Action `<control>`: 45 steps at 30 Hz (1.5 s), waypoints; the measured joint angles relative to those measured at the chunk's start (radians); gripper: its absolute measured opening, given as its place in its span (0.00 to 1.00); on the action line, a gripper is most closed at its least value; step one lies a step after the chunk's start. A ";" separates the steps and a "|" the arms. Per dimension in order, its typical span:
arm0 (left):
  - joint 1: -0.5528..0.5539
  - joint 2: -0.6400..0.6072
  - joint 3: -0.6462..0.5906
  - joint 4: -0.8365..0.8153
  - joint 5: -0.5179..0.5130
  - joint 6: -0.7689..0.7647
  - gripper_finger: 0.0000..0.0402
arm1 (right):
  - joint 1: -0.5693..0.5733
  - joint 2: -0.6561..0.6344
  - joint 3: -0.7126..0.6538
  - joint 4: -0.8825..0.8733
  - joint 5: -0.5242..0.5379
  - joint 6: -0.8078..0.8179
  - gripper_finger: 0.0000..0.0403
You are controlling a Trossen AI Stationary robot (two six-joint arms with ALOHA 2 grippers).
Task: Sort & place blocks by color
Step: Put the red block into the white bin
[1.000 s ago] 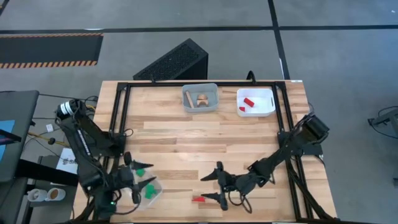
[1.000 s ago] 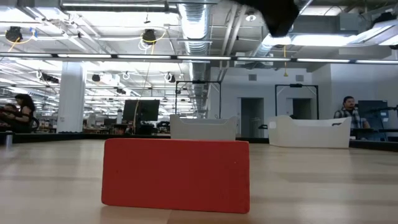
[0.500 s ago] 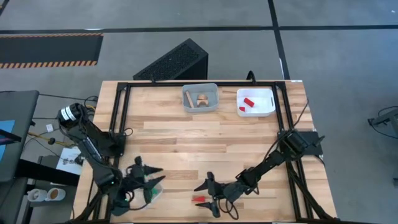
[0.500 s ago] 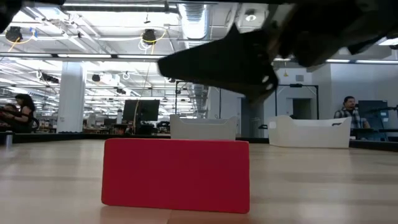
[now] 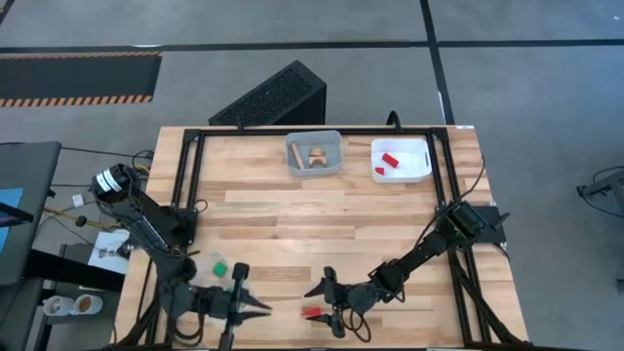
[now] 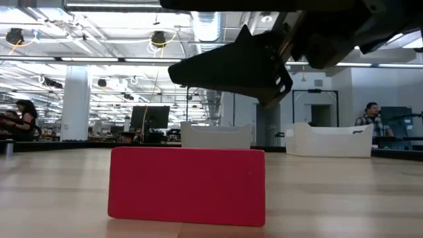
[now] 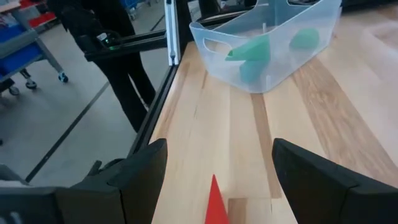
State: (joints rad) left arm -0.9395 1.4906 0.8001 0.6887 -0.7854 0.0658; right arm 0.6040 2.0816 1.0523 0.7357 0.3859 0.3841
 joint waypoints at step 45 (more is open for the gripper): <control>0.217 0.001 -0.349 0.684 0.309 -0.090 0.03 | 0.035 0.001 0.030 -0.283 0.008 0.043 0.77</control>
State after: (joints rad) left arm -0.7227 1.4918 0.4515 1.3727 -0.4767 -0.0242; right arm 0.6392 2.0830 1.0821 0.4527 0.3941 0.4267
